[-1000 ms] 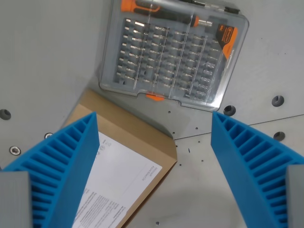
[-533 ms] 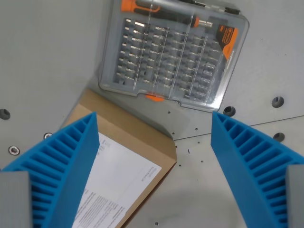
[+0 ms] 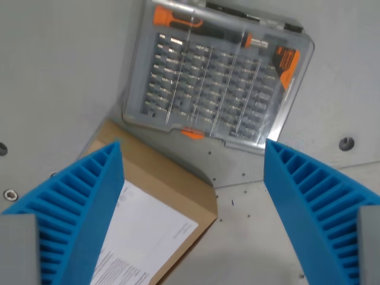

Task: Move above the white socket

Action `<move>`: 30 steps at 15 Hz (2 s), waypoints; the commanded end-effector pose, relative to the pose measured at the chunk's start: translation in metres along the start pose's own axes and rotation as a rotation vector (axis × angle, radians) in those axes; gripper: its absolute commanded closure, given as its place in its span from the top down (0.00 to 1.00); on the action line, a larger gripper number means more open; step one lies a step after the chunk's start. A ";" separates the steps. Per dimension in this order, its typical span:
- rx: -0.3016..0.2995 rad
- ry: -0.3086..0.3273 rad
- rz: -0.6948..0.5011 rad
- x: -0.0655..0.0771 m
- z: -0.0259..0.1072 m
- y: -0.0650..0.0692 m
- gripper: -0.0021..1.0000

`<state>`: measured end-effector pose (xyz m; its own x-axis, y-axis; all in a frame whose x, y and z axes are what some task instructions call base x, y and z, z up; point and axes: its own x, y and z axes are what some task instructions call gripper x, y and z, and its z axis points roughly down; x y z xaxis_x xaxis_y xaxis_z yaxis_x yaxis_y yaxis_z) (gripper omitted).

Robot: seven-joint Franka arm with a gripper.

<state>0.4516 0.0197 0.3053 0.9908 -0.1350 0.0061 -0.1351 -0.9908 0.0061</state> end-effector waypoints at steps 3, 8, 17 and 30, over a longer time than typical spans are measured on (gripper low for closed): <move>-0.012 -0.020 -0.141 0.021 0.008 0.006 1.00; -0.018 -0.018 -0.220 0.039 0.022 0.009 1.00; -0.022 0.002 -0.351 0.071 0.052 0.015 1.00; -0.027 0.017 -0.506 0.120 0.096 0.025 1.00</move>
<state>0.5615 -0.0180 0.2101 0.9730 0.2301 0.0159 0.2298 -0.9731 0.0174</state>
